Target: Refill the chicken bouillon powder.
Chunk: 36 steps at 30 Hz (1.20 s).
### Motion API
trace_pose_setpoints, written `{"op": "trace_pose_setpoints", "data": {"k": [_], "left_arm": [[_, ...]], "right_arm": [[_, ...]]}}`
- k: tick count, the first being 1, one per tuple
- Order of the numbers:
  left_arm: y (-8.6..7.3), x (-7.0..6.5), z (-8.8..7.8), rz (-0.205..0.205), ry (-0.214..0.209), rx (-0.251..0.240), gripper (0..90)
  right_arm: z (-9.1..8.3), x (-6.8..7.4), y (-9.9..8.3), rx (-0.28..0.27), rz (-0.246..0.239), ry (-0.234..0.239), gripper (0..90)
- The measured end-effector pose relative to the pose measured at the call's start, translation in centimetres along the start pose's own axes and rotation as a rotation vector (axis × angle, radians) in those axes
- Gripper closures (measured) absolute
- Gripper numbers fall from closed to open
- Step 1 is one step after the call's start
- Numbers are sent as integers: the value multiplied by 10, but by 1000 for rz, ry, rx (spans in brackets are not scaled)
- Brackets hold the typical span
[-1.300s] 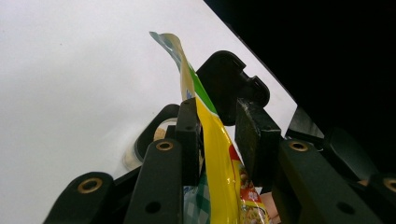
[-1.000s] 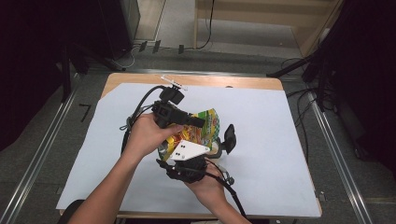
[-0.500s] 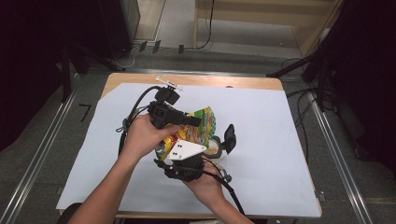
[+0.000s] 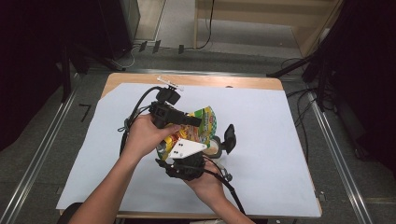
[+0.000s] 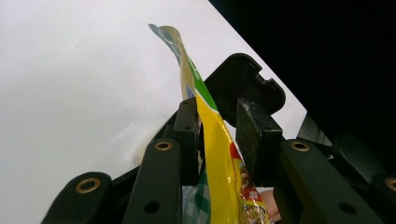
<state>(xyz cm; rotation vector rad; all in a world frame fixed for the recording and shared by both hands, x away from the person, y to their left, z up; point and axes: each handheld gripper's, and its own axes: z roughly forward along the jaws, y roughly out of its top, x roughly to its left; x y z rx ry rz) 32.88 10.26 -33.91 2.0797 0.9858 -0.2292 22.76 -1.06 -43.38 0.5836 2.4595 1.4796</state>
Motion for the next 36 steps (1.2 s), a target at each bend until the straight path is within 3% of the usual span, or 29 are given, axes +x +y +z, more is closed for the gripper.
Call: {"op": "trace_pose_setpoints", "data": {"k": [36], "left_arm": [[4,-6,1,24,-25,6,708]], "right_arm": [[-8,4,3,4,0,-35,633]]}}
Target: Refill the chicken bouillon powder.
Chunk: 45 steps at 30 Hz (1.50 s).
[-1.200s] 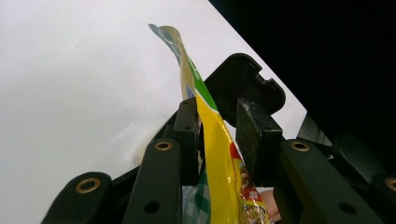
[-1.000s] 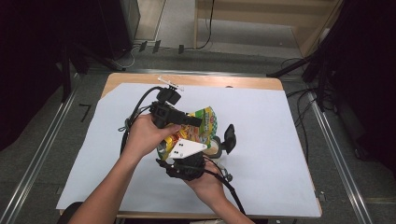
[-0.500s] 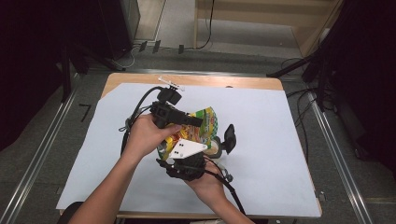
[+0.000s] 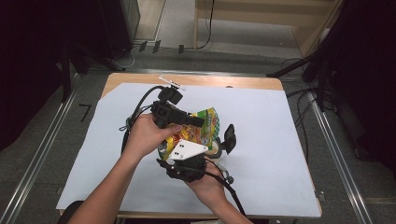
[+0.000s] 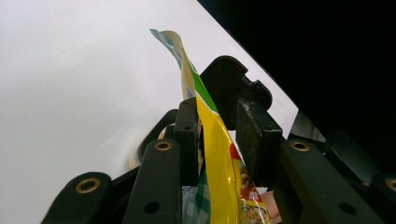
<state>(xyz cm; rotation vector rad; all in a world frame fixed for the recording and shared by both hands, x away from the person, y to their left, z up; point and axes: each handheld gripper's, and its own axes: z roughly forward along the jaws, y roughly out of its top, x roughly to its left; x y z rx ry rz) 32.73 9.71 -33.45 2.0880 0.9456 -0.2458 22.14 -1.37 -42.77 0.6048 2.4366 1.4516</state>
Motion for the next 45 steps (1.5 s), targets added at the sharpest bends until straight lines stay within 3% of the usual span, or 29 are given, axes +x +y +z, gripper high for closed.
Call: {"op": "trace_pose_setpoints", "data": {"k": [6,9,19,27,45], "left_arm": [[1,0,3,0,-7,13,707],[1,1,6,-10,-5,31,708],[1,2,7,-11,-11,34,708],[1,-1,2,8,-1,2,707],[-3,2,2,-6,20,28,705]], "right_arm": [[-2,1,0,9,-6,-15,632],[-1,1,-2,6,17,-2,632],[1,1,-4,8,18,-8,632],[-1,-1,-1,8,-5,-12,633],[4,1,-2,3,-4,7,633]]}}
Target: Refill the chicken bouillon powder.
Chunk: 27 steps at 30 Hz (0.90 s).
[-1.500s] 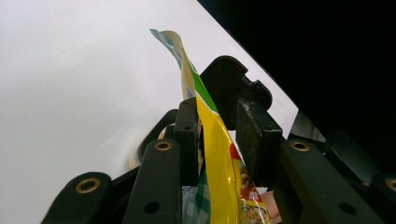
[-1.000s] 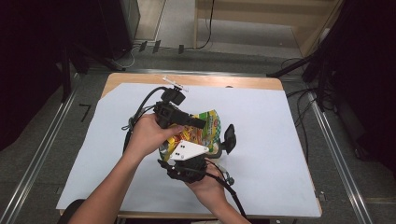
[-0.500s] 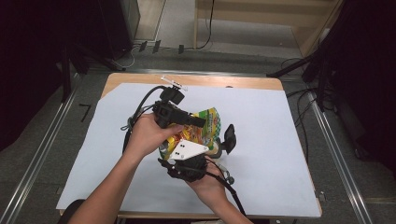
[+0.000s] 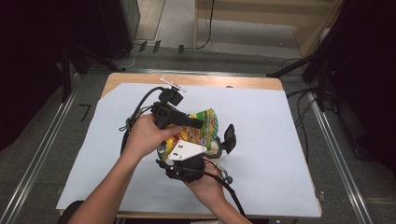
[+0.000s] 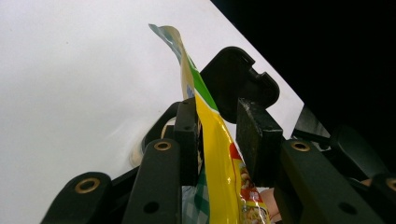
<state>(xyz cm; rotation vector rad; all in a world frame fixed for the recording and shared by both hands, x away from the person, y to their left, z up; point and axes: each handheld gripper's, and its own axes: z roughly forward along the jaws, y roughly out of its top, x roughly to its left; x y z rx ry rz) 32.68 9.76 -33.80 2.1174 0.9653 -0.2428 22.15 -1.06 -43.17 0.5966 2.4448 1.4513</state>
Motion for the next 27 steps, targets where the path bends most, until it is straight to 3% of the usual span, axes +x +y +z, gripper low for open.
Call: {"op": "trace_pose_setpoints", "data": {"k": [14,27], "left_arm": [[-2,1,2,-10,1,2,703],[-5,-5,-9,8,24,-37,691]], "right_arm": [[2,0,-1,8,1,-2,634],[4,3,2,-36,-23,1,634]]}}
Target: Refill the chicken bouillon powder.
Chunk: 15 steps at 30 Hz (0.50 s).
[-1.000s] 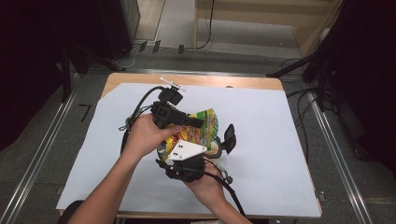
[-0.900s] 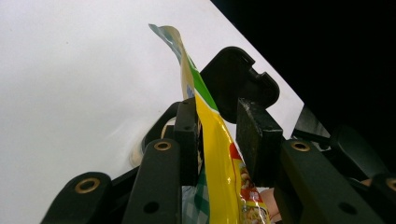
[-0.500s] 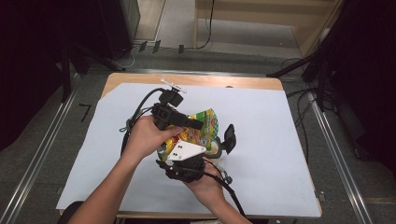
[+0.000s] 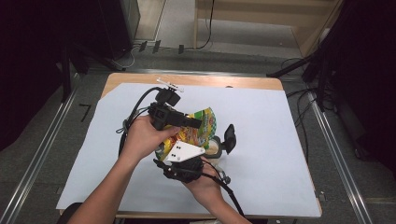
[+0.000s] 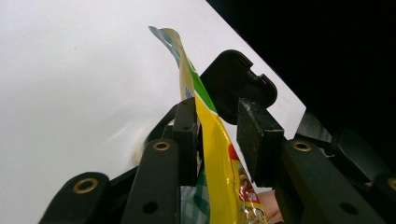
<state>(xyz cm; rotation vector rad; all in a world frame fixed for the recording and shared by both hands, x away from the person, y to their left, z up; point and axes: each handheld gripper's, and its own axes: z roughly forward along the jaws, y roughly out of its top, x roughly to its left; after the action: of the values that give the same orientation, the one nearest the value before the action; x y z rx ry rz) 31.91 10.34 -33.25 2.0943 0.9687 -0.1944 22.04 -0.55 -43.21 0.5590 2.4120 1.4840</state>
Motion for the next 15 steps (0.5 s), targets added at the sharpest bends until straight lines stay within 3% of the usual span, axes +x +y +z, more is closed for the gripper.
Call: {"op": "trace_pose_setpoints", "data": {"k": [15], "left_arm": [[-7,5,0,-18,-6,28,705]], "right_arm": [[8,5,-6,8,-12,-2,637]]}}
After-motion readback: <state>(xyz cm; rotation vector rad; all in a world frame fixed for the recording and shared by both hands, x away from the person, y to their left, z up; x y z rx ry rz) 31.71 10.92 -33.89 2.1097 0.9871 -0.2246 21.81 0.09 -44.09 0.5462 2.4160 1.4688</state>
